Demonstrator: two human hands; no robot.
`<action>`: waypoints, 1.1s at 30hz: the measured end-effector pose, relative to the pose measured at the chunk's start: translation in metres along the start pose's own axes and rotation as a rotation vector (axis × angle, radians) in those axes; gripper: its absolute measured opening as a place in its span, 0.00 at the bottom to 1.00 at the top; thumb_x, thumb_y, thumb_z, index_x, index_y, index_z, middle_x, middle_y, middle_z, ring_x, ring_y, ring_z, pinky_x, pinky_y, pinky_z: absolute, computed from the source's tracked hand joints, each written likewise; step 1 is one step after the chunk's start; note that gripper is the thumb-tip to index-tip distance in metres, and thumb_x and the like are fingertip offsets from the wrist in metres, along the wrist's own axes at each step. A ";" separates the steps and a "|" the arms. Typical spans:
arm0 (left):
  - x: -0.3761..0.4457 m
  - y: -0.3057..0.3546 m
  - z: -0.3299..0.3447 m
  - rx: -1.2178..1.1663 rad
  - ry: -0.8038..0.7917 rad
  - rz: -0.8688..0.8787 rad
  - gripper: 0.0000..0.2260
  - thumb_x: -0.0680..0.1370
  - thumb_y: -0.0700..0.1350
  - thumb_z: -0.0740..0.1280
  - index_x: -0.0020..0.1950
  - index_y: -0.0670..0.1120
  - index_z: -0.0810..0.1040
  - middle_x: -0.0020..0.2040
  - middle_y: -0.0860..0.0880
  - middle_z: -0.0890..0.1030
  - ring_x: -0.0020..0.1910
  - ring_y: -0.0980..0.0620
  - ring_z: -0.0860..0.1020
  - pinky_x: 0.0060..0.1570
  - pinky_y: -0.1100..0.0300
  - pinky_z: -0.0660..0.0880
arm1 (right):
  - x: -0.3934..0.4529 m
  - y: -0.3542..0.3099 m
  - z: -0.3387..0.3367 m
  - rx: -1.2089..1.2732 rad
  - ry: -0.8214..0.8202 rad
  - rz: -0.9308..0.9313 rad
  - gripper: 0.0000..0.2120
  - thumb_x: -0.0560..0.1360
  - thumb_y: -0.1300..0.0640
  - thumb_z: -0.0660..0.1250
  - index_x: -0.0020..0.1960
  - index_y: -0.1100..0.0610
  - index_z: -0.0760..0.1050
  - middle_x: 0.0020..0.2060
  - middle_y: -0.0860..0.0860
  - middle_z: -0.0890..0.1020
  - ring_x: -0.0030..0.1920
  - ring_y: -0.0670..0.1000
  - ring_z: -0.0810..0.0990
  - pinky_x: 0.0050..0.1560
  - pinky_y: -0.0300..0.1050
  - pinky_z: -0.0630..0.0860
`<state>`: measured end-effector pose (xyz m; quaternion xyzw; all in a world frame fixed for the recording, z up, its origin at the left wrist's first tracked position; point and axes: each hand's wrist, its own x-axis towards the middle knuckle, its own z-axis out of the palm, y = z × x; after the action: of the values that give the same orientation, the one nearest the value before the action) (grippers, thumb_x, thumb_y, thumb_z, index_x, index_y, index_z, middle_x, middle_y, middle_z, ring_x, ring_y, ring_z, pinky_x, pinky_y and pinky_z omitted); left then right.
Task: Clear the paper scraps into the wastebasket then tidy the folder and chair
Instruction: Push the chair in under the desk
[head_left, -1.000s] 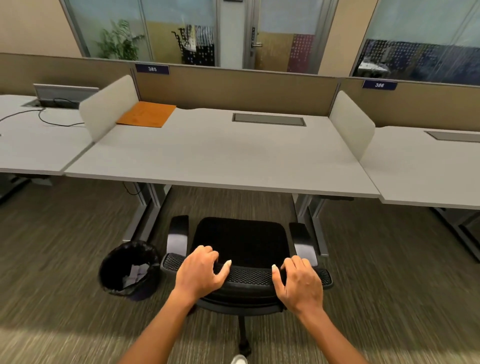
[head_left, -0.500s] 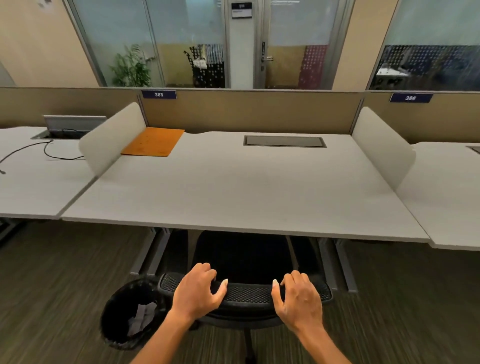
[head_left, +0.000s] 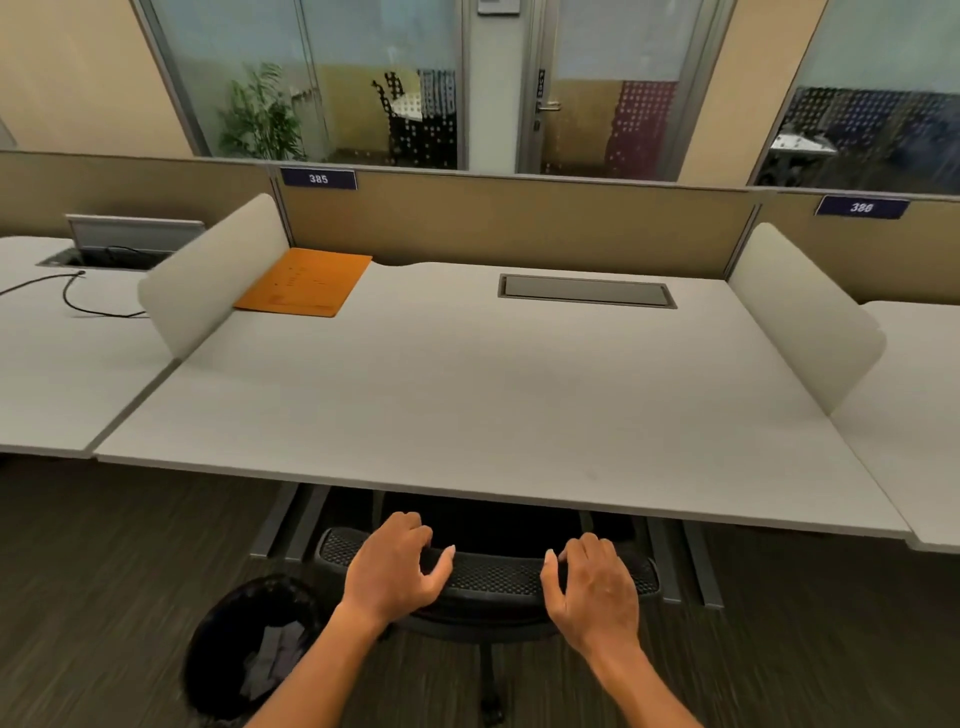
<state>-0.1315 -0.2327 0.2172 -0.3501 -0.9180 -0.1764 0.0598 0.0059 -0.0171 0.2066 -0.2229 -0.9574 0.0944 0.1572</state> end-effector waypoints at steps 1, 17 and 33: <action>0.004 -0.003 -0.001 0.006 -0.003 0.003 0.19 0.75 0.62 0.61 0.32 0.49 0.70 0.32 0.55 0.70 0.34 0.57 0.69 0.32 0.68 0.66 | 0.004 -0.002 0.001 -0.001 0.001 0.002 0.15 0.75 0.43 0.56 0.36 0.51 0.71 0.33 0.46 0.72 0.34 0.46 0.69 0.30 0.37 0.69; 0.065 -0.046 0.004 0.000 -0.006 0.028 0.20 0.75 0.64 0.59 0.37 0.49 0.76 0.36 0.54 0.75 0.38 0.57 0.71 0.36 0.65 0.70 | 0.065 -0.021 0.023 -0.115 0.054 0.036 0.15 0.75 0.46 0.56 0.39 0.53 0.74 0.37 0.49 0.75 0.38 0.51 0.72 0.41 0.46 0.69; 0.066 -0.056 0.003 -0.001 -0.036 0.022 0.22 0.75 0.67 0.56 0.45 0.49 0.77 0.41 0.54 0.77 0.43 0.55 0.73 0.42 0.63 0.73 | 0.071 -0.026 0.029 -0.105 -0.012 0.005 0.18 0.76 0.40 0.52 0.45 0.51 0.75 0.42 0.47 0.77 0.42 0.49 0.74 0.44 0.45 0.73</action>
<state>-0.2178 -0.2300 0.2139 -0.3632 -0.9149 -0.1700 0.0451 -0.0749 -0.0104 0.2040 -0.2326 -0.9614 0.0460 0.1393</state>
